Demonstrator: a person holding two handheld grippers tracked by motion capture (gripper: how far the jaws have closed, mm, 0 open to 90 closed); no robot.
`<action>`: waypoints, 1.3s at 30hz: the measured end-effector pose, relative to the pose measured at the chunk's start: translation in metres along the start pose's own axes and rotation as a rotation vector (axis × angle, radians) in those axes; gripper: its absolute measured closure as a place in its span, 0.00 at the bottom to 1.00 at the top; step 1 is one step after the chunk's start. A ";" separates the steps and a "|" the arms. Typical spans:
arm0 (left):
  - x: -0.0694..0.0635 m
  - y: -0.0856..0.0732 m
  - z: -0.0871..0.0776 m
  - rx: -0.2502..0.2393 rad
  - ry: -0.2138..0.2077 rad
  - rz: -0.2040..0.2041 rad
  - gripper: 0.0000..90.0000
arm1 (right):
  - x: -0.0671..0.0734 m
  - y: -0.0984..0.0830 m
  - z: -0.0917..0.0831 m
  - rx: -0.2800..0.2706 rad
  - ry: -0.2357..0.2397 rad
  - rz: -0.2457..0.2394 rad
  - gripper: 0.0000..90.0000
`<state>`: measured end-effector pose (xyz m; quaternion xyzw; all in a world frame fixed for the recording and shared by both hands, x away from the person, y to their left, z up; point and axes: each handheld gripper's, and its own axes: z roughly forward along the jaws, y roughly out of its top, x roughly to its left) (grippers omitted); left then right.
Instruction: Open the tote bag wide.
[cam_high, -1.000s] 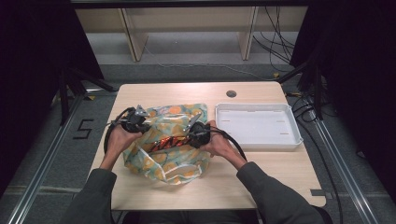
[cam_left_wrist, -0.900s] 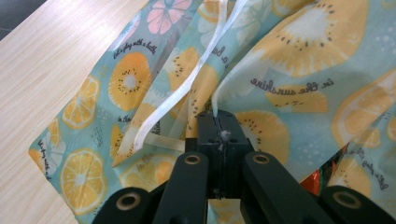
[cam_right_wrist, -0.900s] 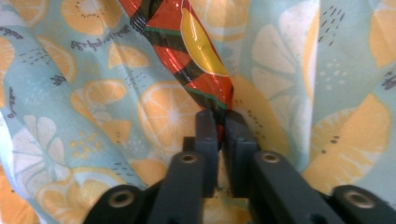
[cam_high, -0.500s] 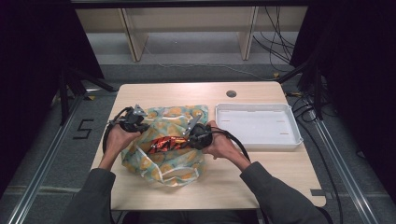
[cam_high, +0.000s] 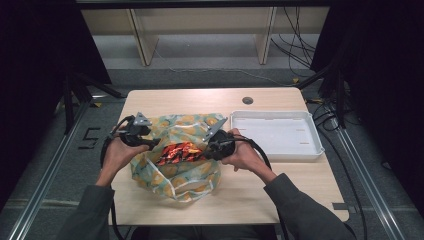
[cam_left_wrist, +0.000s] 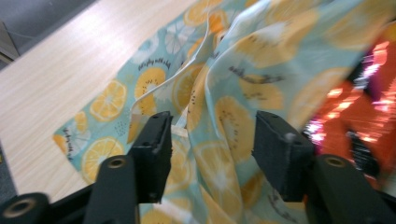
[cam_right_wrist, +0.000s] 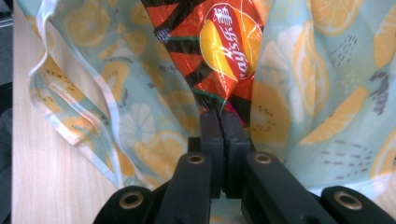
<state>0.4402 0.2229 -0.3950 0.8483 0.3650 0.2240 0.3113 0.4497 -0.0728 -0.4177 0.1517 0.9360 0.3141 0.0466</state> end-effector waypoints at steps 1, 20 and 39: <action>-0.004 0.000 -0.009 -0.005 -0.012 0.005 0.48 | 0.000 0.000 -0.002 -0.003 -0.002 0.000 1.00; -0.058 -0.034 -0.019 0.002 -0.083 0.108 0.47 | 0.006 0.004 -0.025 -0.070 0.035 0.018 1.00; -0.061 -0.018 -0.045 -0.084 -0.083 0.167 0.99 | 0.004 -0.001 -0.043 -0.141 0.015 0.031 0.99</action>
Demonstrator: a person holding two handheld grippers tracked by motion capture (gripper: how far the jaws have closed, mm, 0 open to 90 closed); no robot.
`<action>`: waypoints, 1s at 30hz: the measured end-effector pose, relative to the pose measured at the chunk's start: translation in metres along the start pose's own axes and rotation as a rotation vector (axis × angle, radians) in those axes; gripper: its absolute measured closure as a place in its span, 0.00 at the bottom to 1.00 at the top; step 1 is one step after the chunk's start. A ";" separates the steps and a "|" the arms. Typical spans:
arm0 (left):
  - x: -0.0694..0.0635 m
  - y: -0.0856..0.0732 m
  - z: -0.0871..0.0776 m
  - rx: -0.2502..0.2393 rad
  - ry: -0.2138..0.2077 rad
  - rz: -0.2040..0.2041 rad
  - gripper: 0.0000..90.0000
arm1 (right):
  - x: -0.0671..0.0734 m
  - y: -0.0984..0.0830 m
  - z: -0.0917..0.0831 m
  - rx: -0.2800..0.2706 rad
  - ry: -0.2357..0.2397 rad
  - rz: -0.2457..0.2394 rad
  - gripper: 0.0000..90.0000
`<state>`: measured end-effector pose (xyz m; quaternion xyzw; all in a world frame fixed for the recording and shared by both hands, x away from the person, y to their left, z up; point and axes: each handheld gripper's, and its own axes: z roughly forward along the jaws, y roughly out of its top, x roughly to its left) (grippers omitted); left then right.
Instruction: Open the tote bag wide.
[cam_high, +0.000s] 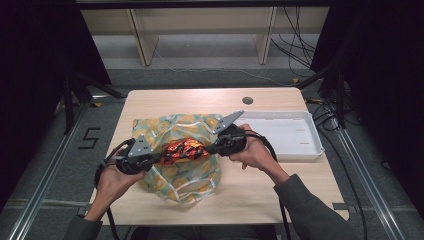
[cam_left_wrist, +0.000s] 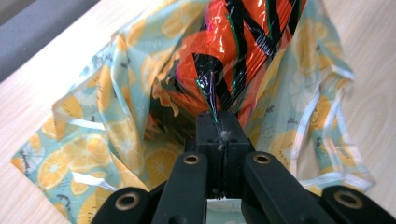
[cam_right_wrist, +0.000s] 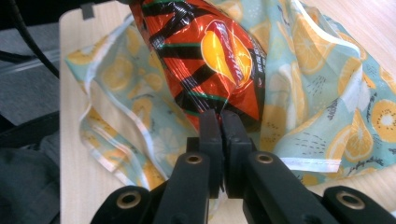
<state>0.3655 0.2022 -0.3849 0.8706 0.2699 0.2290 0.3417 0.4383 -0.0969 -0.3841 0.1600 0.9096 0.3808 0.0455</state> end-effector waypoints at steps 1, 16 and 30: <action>0.000 0.002 -0.002 -0.005 0.005 0.003 0.99 | 0.001 0.000 -0.002 -0.008 -0.002 0.009 0.99; 0.013 0.005 -0.015 -0.075 -0.009 -0.065 0.99 | -0.002 -0.019 -0.005 -0.049 -0.039 0.015 0.75; 0.012 0.009 -0.015 -0.082 -0.031 -0.077 0.98 | 0.013 -0.007 0.010 -0.124 -0.075 -0.079 0.74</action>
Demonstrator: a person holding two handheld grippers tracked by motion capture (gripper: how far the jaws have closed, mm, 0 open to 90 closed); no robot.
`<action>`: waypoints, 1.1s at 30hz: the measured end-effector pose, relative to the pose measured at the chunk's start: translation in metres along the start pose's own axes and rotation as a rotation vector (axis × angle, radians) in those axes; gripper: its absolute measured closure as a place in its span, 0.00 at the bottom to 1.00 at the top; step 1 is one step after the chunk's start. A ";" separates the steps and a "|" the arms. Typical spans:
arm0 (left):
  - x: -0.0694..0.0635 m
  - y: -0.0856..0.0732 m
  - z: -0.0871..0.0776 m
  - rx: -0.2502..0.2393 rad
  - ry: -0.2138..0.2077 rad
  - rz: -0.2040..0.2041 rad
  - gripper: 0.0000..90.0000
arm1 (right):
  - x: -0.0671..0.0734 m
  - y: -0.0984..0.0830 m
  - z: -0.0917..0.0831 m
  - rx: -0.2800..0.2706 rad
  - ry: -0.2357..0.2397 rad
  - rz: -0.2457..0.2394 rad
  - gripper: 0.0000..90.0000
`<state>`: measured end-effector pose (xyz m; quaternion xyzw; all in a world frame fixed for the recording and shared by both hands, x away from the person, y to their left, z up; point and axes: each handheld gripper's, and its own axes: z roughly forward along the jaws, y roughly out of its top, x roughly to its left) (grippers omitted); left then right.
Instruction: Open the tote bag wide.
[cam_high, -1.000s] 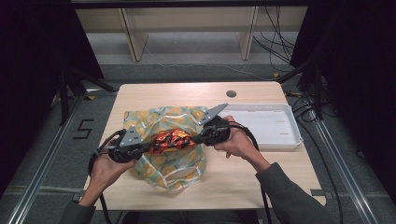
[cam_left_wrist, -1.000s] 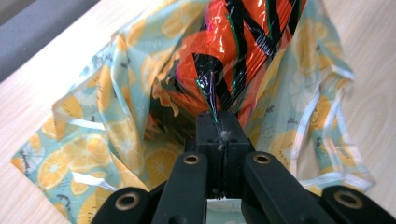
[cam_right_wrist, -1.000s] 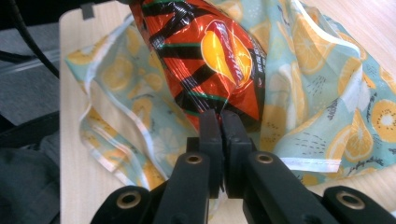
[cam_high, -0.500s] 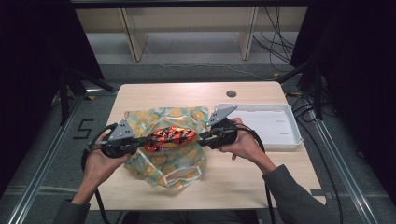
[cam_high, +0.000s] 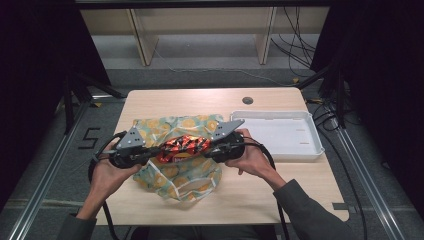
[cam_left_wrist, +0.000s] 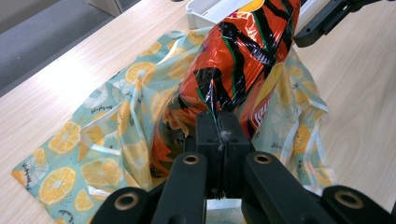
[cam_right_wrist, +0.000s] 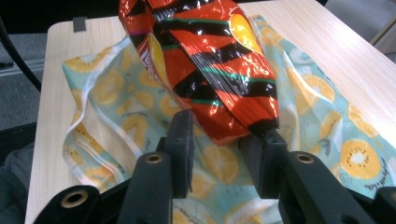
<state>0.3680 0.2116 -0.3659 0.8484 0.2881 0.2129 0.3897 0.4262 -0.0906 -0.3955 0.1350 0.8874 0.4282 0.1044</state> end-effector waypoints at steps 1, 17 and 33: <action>0.001 0.000 0.000 -0.001 0.001 0.005 0.98 | 0.000 0.000 0.000 -0.009 0.004 0.003 0.74; 0.006 0.004 -0.002 -0.029 -0.013 -0.039 0.95 | -0.005 0.005 -0.004 -0.101 0.015 0.028 0.81; 0.000 -0.005 -0.013 -0.077 0.008 -0.092 0.48 | -0.009 0.008 0.001 -0.104 0.004 0.139 0.99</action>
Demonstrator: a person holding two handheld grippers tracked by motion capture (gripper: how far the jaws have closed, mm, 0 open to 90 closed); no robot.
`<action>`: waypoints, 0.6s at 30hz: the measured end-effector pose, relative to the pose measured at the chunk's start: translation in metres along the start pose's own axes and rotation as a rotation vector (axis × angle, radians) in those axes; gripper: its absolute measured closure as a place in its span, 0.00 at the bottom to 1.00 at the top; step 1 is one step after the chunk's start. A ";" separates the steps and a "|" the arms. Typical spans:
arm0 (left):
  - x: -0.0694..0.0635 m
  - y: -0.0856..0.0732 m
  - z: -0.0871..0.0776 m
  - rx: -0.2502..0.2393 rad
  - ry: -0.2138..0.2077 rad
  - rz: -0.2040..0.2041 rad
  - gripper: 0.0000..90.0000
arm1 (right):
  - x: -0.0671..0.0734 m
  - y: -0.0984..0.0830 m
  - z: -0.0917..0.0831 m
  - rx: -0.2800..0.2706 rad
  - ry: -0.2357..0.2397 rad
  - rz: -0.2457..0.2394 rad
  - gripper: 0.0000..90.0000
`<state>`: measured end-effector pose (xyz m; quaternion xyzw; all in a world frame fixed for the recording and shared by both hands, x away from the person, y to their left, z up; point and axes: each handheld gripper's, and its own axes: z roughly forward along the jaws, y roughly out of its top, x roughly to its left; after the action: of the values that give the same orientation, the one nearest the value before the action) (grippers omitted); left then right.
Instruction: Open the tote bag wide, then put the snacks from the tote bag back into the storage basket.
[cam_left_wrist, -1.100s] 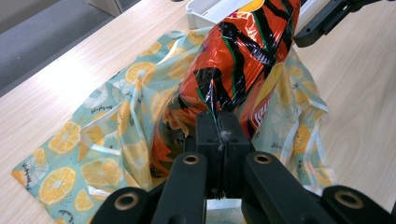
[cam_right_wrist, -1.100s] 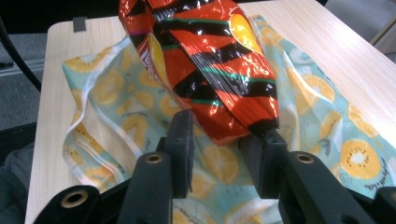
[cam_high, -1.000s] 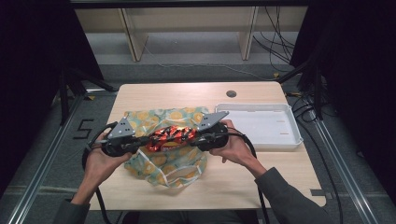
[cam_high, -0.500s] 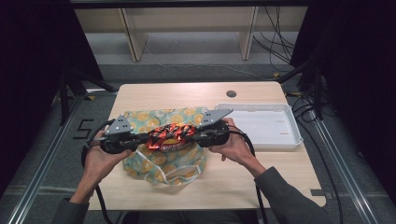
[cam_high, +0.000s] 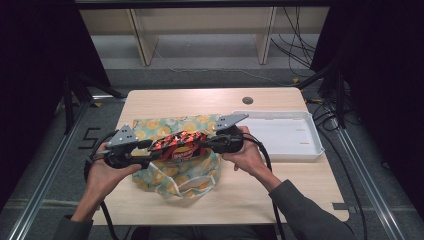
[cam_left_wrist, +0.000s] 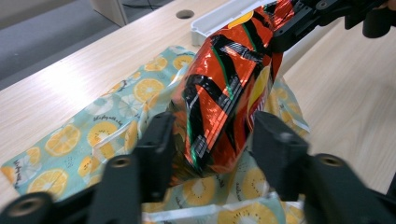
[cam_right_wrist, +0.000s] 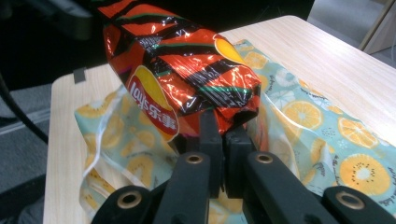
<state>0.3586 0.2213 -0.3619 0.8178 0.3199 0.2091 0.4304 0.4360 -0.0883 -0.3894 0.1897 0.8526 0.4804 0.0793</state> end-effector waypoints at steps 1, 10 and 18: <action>-0.004 -0.003 0.000 -0.015 0.006 -0.025 0.45 | 0.001 0.000 0.001 -0.006 -0.005 0.016 0.99; -0.010 -0.045 0.005 0.025 0.026 -0.093 0.39 | 0.001 0.001 0.000 -0.003 -0.001 0.056 0.99; -0.019 -0.063 0.008 0.087 0.054 -0.053 0.33 | 0.000 0.002 0.000 -0.007 0.014 0.055 0.99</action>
<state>0.3287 0.2303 -0.4207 0.8209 0.3618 0.2054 0.3912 0.4362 -0.0873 -0.3878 0.2095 0.8459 0.4867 0.0605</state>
